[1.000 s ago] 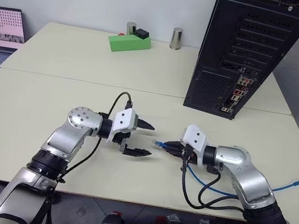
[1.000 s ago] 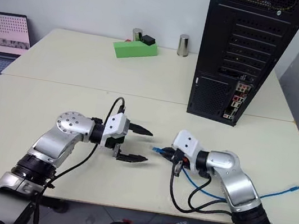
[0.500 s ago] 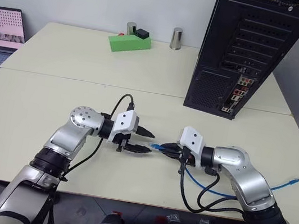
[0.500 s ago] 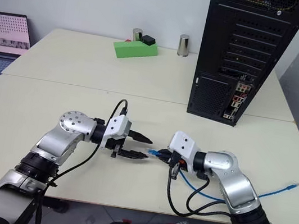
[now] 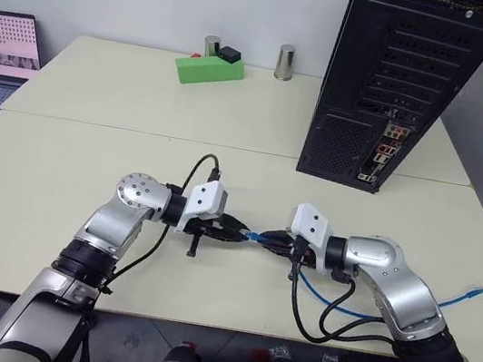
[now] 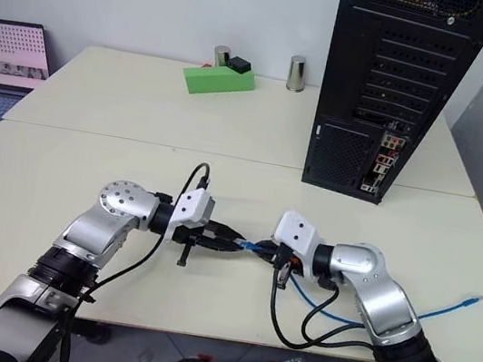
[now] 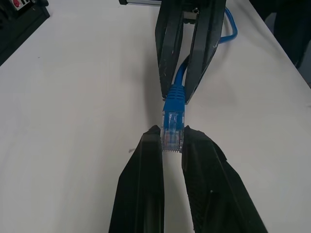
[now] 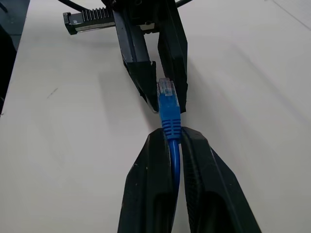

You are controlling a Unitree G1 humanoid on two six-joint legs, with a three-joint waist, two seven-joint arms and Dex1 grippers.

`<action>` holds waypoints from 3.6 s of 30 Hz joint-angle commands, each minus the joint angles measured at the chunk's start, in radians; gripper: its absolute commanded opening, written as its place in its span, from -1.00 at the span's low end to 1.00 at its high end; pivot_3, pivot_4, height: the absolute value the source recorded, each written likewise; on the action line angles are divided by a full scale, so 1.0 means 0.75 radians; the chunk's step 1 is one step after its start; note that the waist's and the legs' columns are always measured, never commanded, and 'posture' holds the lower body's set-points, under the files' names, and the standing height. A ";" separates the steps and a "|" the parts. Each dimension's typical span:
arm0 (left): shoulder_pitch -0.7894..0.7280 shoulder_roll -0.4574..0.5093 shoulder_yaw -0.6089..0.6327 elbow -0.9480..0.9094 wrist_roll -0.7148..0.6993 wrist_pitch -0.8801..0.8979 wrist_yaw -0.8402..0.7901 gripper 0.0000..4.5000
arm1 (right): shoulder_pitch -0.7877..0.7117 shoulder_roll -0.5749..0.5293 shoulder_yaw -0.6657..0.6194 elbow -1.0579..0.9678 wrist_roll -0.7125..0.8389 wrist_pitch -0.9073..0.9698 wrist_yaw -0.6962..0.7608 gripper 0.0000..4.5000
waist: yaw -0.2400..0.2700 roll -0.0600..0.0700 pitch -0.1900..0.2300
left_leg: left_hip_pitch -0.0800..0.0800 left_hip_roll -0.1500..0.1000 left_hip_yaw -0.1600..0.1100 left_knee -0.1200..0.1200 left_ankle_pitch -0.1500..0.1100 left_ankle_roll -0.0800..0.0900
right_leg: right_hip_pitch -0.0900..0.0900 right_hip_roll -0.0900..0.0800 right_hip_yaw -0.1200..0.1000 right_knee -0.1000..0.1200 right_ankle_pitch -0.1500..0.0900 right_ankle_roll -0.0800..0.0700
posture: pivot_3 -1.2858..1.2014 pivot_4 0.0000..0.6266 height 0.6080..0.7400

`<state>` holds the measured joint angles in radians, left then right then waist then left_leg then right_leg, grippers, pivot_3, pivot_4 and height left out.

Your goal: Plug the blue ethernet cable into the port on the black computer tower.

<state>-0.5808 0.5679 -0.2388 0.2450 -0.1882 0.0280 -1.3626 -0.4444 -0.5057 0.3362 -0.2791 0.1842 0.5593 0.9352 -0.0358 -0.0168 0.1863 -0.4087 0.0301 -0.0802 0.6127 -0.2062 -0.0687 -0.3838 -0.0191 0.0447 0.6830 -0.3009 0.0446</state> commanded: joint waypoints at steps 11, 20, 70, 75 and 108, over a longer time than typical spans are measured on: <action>0.046 -0.014 0.022 -0.019 0.041 -0.315 0.037 -0.87 | 0.049 -0.156 -0.245 -0.082 0.318 0.194 0.124 0.54 | 0.001 0.000 0.000 | 0.000 0.000 0.000 0.000 0.000 0.000 | 0.000 0.000 0.000 0.000 0.000 0.000 | 0.03 -0.52 1.00; 0.015 -0.066 0.032 0.262 0.292 -1.270 0.319 -0.87 | 0.069 0.030 -0.388 -0.086 0.596 0.476 -0.054 0.85 | 0.004 0.000 0.000 | 0.000 0.000 0.000 0.000 0.000 0.000 | 0.000 0.000 0.000 0.000 0.000 0.000 | 0.03 -0.52 1.00; -0.060 -0.004 -0.095 0.524 0.634 -1.689 1.039 -0.57 | 0.017 0.213 -0.474 0.066 0.847 0.628 -0.283 -1.00 | 0.003 0.000 0.000 | 0.000 -0.001 0.000 0.000 0.000 0.000 | 0.000 0.000 -0.001 0.001 0.000 0.000 | 0.03 -0.52 1.00; -0.043 0.006 -0.129 0.502 0.541 -1.610 0.993 -0.11 | 0.012 0.205 -0.481 0.071 0.851 0.630 -0.284 -1.00 | 0.003 0.000 0.000 | 0.000 0.000 0.000 0.000 0.000 0.000 | 0.000 0.000 -0.001 0.001 0.000 0.000 | 0.03 -0.52 1.00; -0.234 -0.467 0.045 0.026 -0.048 0.153 0.953 0.98 | -0.035 0.491 -0.671 -0.132 -0.043 0.177 -1.457 -1.00 | -0.009 0.000 0.000 | -0.003 -0.001 0.000 0.001 0.000 0.000 | -0.005 0.000 0.002 0.006 0.000 0.000 | 0.03 -0.52 1.00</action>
<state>-0.7287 0.2268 -0.2267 0.2806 -0.2372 0.1477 -0.6565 -0.4415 -0.1398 -0.1428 -0.3707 0.1458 0.7234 -0.1600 -0.0425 -0.0168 0.1861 -0.4112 0.0293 -0.0800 0.6135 -0.2059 -0.0689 -0.3879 -0.0190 0.0461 0.6878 -0.3009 0.0446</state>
